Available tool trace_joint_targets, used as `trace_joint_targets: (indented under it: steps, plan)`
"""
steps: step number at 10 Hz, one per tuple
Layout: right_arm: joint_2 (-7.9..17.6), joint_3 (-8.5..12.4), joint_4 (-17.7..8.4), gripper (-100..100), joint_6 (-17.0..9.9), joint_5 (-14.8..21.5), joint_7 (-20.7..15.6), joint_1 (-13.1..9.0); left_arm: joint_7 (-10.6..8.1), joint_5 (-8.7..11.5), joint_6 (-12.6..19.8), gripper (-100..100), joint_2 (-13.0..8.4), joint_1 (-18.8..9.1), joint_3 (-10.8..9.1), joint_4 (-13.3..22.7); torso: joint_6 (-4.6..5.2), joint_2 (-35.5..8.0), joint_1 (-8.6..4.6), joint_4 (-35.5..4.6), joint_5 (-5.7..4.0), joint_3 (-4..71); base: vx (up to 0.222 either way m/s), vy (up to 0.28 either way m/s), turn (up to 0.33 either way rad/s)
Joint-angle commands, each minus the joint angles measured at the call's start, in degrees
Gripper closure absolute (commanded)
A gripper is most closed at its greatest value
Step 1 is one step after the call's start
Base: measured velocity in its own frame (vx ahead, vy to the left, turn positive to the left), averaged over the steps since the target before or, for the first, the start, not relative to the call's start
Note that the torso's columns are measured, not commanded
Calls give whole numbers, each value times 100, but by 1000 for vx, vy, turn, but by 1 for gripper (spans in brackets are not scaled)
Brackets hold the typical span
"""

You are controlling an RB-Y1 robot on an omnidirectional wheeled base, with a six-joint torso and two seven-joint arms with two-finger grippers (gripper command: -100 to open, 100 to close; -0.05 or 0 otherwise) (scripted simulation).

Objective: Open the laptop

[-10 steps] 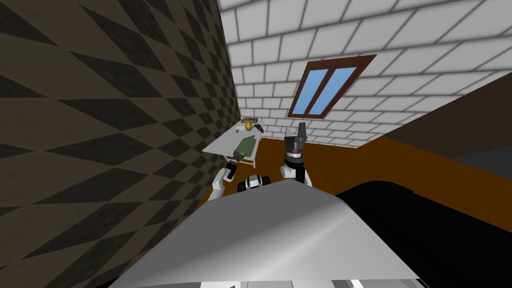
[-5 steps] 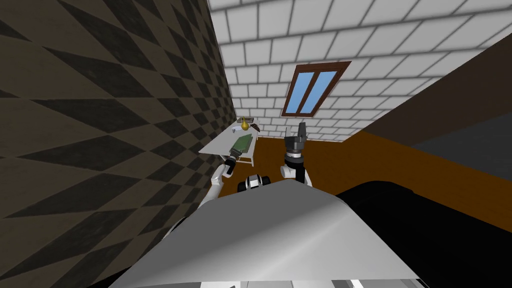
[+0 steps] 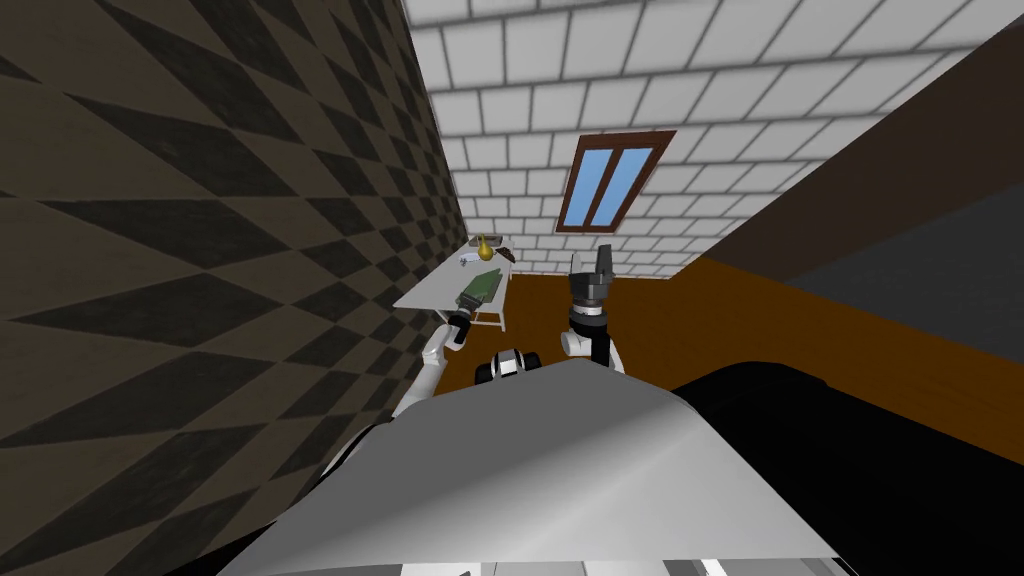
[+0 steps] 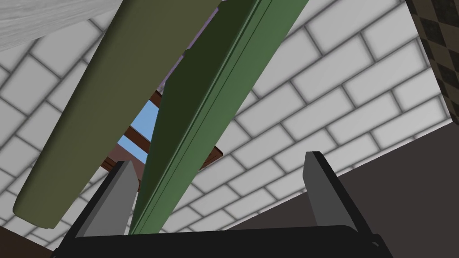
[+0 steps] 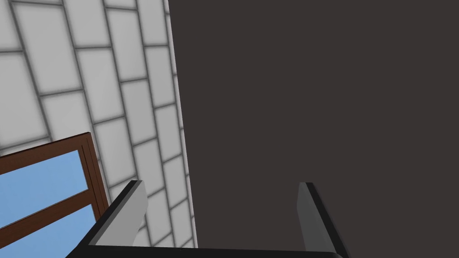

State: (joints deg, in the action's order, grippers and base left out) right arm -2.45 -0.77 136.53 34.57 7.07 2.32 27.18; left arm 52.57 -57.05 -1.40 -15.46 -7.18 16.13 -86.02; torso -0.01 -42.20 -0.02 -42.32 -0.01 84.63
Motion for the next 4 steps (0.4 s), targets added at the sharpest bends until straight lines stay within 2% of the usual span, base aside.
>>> trace_joint_targets:
  steps: [1,4]
  plan:
    - [0,0,0,0,0,0,0,0,1,-1,1,0,-1,5,2,5,1,-4,0,-1,0,-2,0,0,0]
    - [0,0,0,0,0,0,0,0,-2,1,-6,0,4,-9,1,-12,0,0,6,8,3,-1,0,0,0]
